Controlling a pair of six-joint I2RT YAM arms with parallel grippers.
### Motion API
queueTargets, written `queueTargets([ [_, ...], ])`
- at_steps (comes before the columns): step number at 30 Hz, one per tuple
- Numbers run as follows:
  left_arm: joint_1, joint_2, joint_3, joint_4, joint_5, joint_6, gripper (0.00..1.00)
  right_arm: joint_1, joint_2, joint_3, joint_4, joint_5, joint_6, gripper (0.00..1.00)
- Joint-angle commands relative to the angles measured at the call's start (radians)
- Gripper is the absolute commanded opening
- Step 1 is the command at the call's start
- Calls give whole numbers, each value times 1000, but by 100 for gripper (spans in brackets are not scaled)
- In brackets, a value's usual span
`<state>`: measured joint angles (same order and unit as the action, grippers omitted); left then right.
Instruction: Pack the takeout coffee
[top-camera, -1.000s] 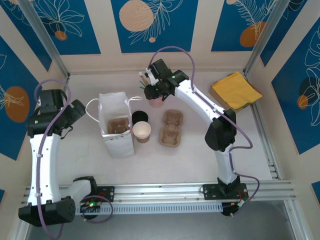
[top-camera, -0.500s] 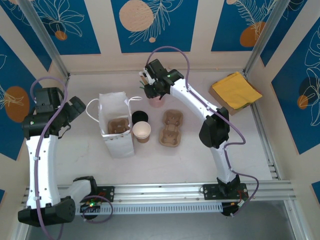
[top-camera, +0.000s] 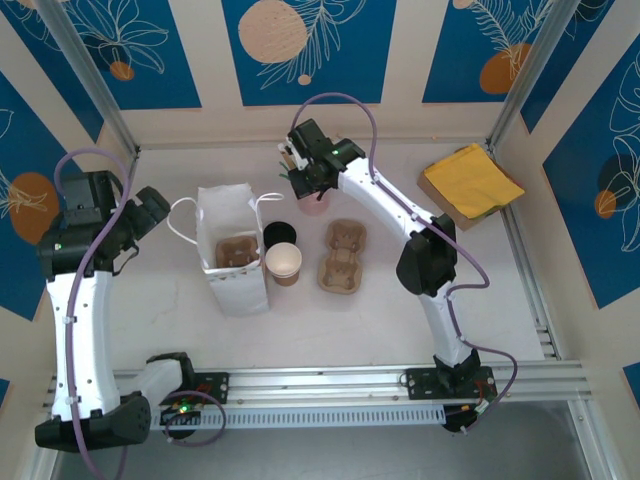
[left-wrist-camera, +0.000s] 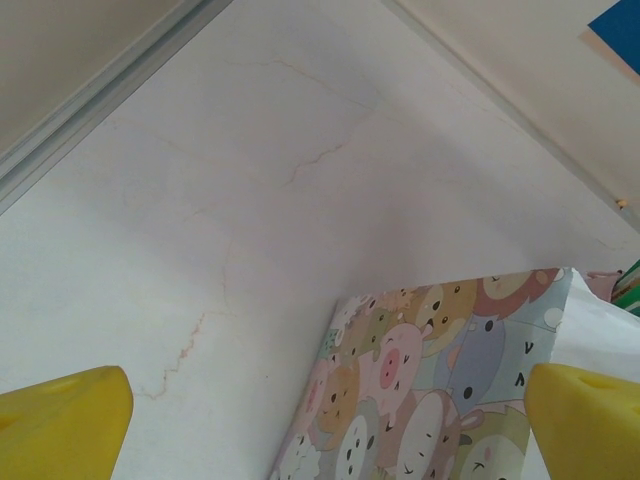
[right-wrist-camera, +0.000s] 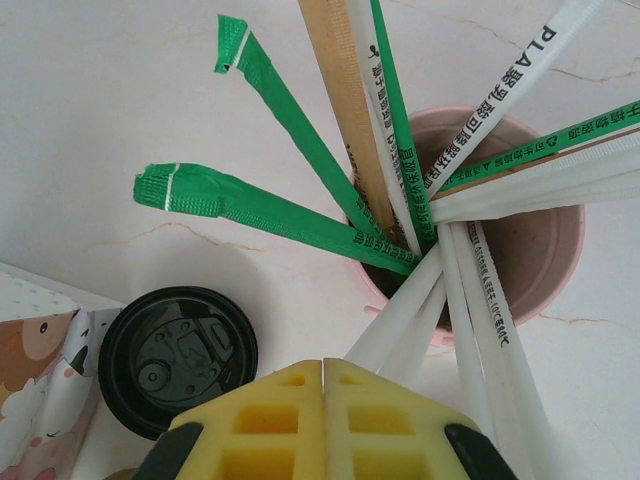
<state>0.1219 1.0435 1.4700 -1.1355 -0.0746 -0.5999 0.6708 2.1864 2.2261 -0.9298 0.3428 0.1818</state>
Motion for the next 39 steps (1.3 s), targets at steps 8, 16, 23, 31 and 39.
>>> queueTargets([
  [8,-5,-33,16,-20,44,21,100,13,-135,-2,-14,52,8,0],
  [16,-5,-48,19,-12,90,27,100,10,-190,-20,-16,48,26,0],
  [23,-7,-59,19,15,153,27,100,3,-288,-22,-5,3,58,0],
  [31,-11,-69,74,21,147,28,100,-21,-475,-112,79,-106,121,0],
  [39,-15,-69,112,37,181,12,100,-54,-682,-283,280,-300,200,0],
])
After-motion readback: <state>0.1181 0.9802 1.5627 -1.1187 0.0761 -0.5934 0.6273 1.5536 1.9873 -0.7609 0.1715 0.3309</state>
